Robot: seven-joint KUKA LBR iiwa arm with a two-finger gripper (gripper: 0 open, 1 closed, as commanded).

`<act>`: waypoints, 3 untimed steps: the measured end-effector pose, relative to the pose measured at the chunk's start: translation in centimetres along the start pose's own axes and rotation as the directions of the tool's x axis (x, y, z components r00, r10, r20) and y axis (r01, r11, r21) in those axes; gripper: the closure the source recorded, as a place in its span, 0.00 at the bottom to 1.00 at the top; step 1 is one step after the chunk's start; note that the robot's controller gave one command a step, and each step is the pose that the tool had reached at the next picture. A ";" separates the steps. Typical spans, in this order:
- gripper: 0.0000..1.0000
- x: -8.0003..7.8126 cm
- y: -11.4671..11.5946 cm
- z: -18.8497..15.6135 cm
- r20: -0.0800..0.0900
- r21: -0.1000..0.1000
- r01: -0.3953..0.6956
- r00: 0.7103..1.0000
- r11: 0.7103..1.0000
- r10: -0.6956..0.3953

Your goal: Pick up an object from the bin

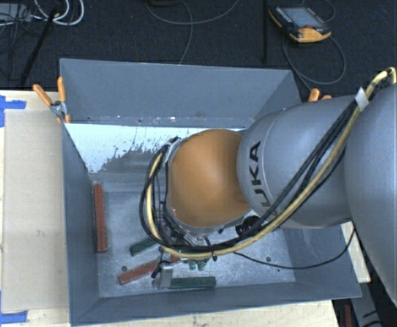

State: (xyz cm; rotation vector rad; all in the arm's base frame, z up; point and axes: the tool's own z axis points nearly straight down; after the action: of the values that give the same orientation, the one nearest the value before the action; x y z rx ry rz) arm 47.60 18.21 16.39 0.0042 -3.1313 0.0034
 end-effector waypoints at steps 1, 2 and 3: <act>0.00 -1.1 0.1 9.7 0.011 -0.002 0.049 0.999 0.999 -0.049; 1.00 -1.4 0.1 9.1 0.019 -0.004 0.045 0.999 0.999 -0.045; 1.00 -1.2 0.5 -5.8 0.018 -0.004 0.047 0.999 0.999 -0.047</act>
Offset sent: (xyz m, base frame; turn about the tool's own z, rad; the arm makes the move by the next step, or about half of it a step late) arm 0.0095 0.0011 -0.0939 -0.0501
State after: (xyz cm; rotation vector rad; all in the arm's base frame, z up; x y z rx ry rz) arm 48.86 18.71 22.16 0.0786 -3.1485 -0.0044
